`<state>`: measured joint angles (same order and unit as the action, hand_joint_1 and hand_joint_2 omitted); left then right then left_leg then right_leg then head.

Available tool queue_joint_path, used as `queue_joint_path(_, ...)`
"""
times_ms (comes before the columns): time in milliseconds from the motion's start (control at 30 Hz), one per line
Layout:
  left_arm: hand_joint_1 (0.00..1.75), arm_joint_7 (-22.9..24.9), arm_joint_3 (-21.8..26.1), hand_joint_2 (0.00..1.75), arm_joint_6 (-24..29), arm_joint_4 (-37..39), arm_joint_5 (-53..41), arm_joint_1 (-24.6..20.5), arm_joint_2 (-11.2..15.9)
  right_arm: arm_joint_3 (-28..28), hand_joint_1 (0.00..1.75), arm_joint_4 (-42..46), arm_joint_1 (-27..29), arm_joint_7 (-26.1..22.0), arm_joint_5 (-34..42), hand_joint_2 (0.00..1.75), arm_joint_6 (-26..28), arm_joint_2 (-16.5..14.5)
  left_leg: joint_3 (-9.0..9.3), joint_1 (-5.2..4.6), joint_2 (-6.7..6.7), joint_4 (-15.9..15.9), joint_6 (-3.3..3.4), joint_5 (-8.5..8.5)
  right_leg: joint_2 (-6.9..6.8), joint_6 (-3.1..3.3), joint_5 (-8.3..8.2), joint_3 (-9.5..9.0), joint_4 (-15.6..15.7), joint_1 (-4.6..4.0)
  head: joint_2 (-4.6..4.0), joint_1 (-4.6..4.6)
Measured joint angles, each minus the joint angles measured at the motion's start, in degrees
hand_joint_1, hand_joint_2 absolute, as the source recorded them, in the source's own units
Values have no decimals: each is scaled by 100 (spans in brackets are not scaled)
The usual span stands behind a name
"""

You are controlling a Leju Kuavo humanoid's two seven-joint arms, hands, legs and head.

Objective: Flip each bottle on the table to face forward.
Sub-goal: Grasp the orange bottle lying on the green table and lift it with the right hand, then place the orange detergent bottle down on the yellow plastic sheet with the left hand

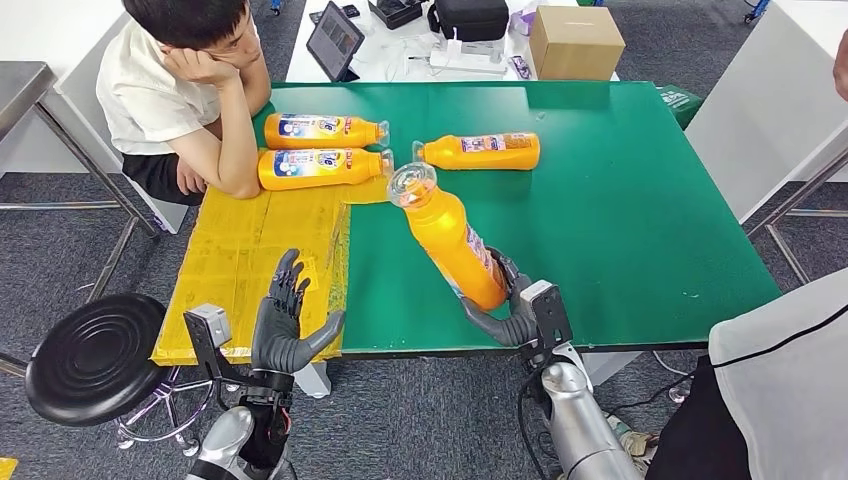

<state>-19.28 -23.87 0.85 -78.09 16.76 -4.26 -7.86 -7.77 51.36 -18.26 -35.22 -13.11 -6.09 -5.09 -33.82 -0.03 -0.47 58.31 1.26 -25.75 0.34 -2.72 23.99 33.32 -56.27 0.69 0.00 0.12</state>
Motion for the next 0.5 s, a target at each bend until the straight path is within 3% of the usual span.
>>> queue_joint_path(100,0,-1,-4,175,-81,2,-35,0,5,-63,175,105,40,-15,57,175,-76,-16,0,-1,0,0,0,0,0,0,0,-1,0,1,0,1)
queue_joint_path(367,0,12,-75,175,-422,104,-171,-9,11,-661,153,312,94,91,-3,175,-253,-143,-2,1,1,0,0,0,0,0,0,4,0,-1,0,-1)
queue_joint_path(500,0,169,-186,175,-518,202,-286,-90,21,-1012,160,311,61,103,-126,175,-141,-202,-4,2,1,0,0,1,0,0,0,5,-1,-1,0,1)
